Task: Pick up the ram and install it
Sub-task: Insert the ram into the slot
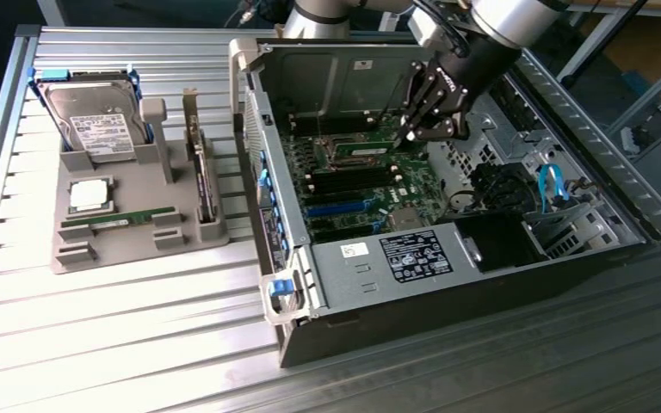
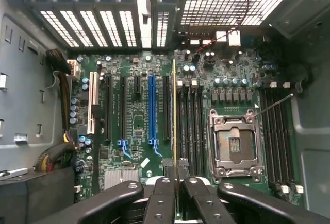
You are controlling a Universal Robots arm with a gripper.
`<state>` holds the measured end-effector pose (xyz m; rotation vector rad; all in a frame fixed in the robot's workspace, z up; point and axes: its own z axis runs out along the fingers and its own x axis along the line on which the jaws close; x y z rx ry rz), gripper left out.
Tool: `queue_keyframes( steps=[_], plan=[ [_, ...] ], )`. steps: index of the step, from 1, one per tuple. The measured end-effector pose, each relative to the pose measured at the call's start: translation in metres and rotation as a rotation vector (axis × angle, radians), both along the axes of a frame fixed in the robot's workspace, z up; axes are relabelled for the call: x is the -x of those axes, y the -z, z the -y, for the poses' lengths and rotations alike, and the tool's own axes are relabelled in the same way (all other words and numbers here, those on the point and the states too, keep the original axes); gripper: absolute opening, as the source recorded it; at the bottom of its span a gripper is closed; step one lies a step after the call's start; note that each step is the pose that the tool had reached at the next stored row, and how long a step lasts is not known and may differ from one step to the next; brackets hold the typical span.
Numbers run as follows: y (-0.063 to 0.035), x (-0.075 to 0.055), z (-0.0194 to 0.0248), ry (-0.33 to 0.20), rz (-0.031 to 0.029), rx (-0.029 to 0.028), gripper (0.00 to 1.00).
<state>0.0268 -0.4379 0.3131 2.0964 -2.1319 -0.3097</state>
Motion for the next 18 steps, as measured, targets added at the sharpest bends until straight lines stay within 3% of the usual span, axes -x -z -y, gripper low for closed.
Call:
queue_keyframes(
  steps=[5, 18],
  plan=[
    [0.0165, 0.0, 0.0, 0.0, 0.0, -0.0001, 0.12],
    [0.0383, 0.0, 0.0, 0.0, 0.0, 0.0, 0.12]
  ],
)
